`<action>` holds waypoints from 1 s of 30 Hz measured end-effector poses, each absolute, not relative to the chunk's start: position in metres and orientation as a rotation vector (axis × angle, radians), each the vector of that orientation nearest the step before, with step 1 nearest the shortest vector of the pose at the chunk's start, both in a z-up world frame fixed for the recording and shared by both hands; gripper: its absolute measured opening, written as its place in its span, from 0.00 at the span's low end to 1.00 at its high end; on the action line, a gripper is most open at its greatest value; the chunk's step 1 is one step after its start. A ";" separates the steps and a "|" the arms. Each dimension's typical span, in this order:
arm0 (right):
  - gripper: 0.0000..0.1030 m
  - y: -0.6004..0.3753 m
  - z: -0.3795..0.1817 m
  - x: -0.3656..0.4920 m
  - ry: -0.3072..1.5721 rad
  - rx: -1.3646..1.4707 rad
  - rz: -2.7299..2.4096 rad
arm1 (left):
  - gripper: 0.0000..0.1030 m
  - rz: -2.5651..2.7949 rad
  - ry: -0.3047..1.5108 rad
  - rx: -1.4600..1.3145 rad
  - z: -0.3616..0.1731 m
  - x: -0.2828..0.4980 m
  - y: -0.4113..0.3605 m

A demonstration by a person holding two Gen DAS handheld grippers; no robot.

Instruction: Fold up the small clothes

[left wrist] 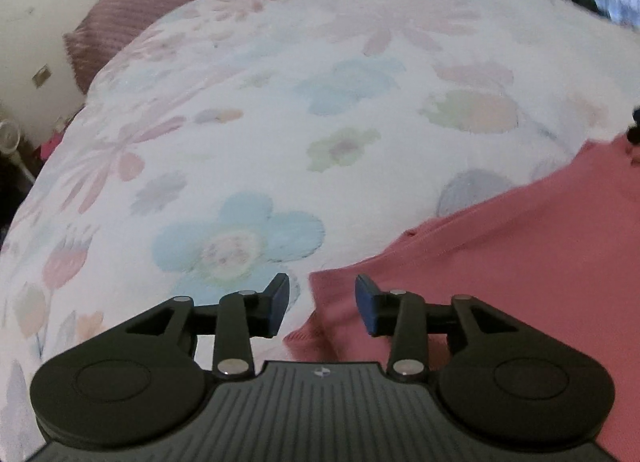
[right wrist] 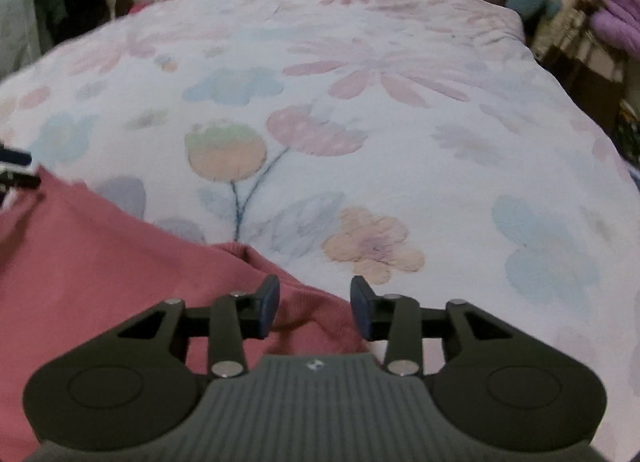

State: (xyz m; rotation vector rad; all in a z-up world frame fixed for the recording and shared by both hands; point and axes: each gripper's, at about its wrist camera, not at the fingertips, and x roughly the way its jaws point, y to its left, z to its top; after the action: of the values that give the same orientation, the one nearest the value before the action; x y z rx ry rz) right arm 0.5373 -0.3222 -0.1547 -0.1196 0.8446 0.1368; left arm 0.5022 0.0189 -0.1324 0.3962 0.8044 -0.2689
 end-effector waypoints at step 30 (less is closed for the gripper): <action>0.01 -0.384 -0.172 0.535 0.938 0.315 0.041 | 0.01 -0.216 0.958 -0.258 -0.154 0.524 0.066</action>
State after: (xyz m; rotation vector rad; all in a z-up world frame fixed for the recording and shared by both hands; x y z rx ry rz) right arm 0.5345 -0.3841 -0.1724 0.3151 0.9381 0.0407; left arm 0.5235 0.0664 -0.1538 -0.2578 0.9581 -0.2164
